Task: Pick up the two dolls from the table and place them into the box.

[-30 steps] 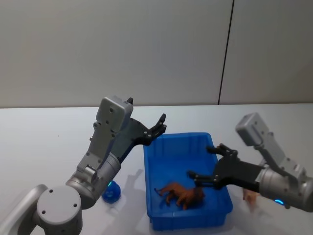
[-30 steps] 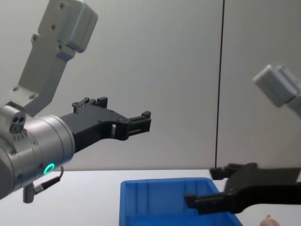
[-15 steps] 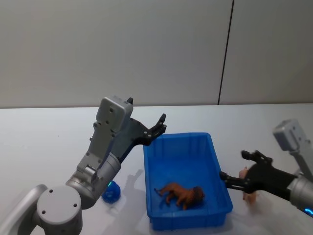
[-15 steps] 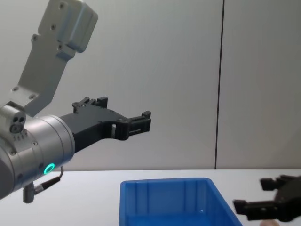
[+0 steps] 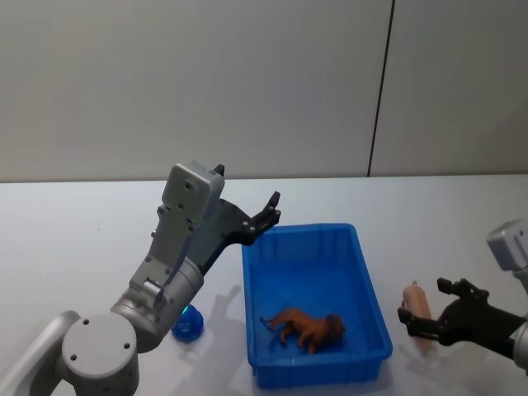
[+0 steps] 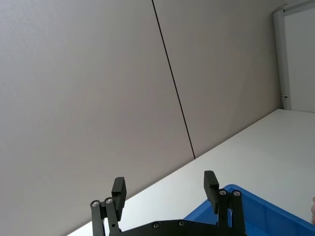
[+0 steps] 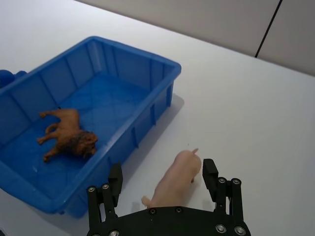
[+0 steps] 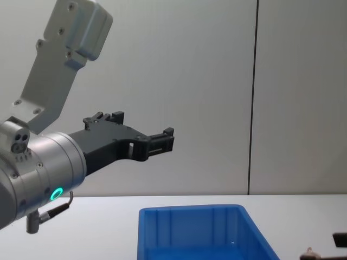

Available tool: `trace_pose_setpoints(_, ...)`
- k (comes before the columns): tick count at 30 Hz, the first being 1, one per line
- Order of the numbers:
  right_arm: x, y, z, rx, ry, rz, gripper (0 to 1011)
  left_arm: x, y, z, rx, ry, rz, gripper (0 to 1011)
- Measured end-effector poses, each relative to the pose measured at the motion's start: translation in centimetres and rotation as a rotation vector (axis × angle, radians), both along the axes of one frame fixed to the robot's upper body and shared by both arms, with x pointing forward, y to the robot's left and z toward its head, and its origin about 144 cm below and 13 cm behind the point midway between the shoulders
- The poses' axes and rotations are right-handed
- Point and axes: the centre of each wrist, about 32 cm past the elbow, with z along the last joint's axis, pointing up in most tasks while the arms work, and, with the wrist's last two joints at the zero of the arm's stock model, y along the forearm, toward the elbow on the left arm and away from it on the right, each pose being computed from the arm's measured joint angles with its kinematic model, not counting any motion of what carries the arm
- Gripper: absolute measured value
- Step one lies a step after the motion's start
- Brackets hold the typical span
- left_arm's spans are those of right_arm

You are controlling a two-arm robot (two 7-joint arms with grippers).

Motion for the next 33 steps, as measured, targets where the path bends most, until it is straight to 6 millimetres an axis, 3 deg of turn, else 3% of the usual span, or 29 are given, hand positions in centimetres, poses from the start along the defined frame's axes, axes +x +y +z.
trace_pose_setpoints(19,0.4,0.3,-2.3,-0.012,0.115,-0.001,964,0.0,0.0,0.0,0.0,0.0,0.0,1001)
trace_pose_setpoints(26,1.0,0.6,-2.9,-0.021,0.138,-0.019,794,0.0,0.0,0.0,0.0,0.0,0.0,1001)
trace_pose_setpoints(33,1.4,0.8,-3.1,-0.03,0.14,-0.039,545,0.0,0.0,0.0,0.0,0.0,0.0,1001)
